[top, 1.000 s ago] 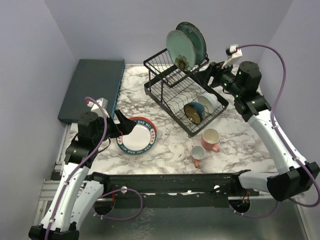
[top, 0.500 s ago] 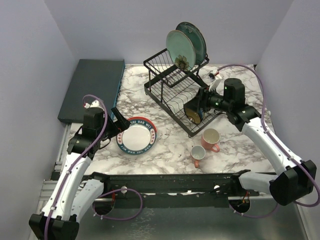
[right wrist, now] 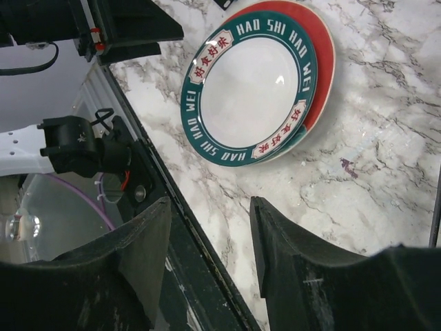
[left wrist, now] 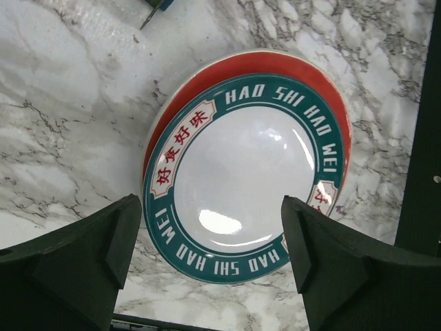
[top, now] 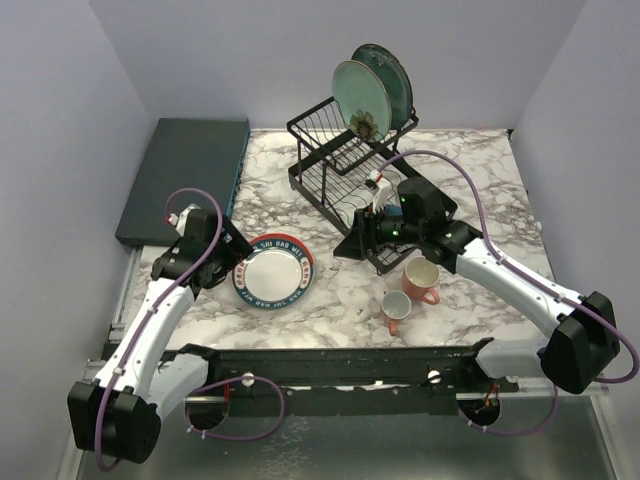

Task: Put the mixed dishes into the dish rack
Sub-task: Pick up the plate at the center of the board.

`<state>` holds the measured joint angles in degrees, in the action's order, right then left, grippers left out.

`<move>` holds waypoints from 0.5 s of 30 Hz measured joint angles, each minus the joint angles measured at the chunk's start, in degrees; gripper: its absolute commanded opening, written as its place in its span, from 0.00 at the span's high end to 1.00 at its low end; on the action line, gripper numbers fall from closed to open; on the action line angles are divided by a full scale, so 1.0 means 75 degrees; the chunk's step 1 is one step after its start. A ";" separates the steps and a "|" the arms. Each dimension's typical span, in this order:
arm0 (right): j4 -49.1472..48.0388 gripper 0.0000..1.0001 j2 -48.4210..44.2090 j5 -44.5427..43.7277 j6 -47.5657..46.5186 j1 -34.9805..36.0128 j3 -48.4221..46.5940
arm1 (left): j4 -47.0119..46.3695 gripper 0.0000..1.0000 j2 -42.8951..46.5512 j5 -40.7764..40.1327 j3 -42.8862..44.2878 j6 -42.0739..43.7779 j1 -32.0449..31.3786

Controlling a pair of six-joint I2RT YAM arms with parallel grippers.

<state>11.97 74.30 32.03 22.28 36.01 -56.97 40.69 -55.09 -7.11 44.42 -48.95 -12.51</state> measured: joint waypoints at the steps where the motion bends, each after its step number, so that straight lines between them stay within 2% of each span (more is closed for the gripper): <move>1: -0.0015 0.46 0.0000 -0.0009 -0.0003 0.0000 0.0032 | -0.0003 0.14 -0.0108 -0.0032 -0.0032 -0.0058 0.0000; 15: -0.0259 0.47 -0.0064 -0.0064 -0.0035 0.0009 0.0659 | -0.0152 0.30 -0.0764 -0.0245 -0.0516 -0.0557 0.0000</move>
<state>10.02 73.82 31.55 22.02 36.07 -52.03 39.55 -60.82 -8.95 40.56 -53.12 -12.51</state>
